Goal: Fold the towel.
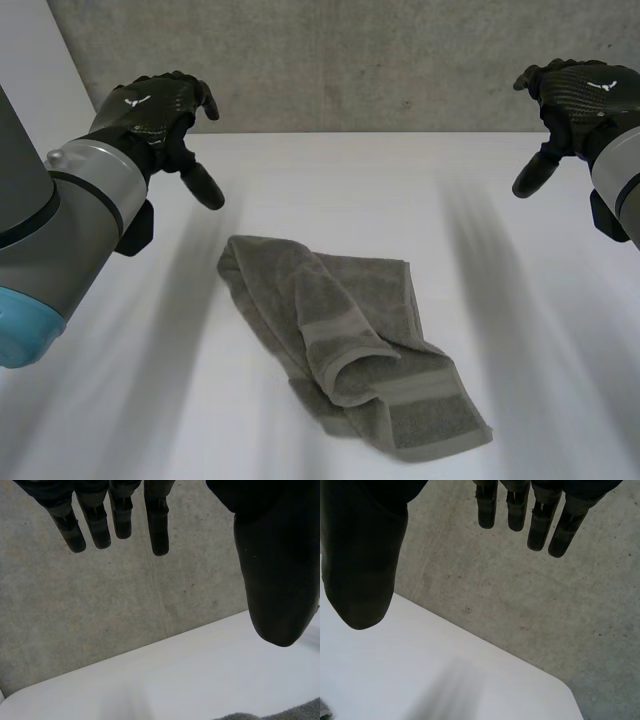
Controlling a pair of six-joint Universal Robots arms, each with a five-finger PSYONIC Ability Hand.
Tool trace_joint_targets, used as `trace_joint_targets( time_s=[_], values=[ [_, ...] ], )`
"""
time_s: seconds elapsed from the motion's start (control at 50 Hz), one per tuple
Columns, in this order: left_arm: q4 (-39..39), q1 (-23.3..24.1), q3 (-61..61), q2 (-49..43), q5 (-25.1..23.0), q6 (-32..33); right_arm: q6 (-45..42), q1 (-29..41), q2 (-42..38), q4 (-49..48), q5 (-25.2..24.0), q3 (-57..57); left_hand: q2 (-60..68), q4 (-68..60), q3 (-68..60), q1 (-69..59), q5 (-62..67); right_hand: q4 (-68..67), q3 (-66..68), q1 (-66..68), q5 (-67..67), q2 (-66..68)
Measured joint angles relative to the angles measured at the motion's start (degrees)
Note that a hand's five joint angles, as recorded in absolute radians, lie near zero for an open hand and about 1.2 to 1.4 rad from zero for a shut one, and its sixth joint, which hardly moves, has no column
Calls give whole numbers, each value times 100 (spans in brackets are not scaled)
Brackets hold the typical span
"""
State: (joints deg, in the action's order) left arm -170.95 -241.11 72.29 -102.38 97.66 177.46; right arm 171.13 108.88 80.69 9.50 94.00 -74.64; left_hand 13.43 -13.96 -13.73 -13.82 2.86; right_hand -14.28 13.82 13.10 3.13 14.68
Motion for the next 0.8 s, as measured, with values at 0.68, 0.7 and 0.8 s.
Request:
trace_joint_targets(
  time_s=[0.68, 0.7, 0.8],
  values=[
    [-29, 414, 350, -555, -1736, 218, -1698, -69, -558, 1575, -1900, -186, 0, 0, 0, 2, 0, 0, -2, 0, 0, 0],
    [-28, 488, 378, -670, -1896, 257, -1676, -71, -601, 1485, -1973, -363, 0, 0, 0, 2, 0, 0, -2, 0, 0, 0],
    [-24, 777, 465, -1160, -2285, 429, -1426, -71, -742, 724, -2087, -1266, 0, 0, 0, 2, 0, 0, -9, 0, 0, -6]
  ],
)
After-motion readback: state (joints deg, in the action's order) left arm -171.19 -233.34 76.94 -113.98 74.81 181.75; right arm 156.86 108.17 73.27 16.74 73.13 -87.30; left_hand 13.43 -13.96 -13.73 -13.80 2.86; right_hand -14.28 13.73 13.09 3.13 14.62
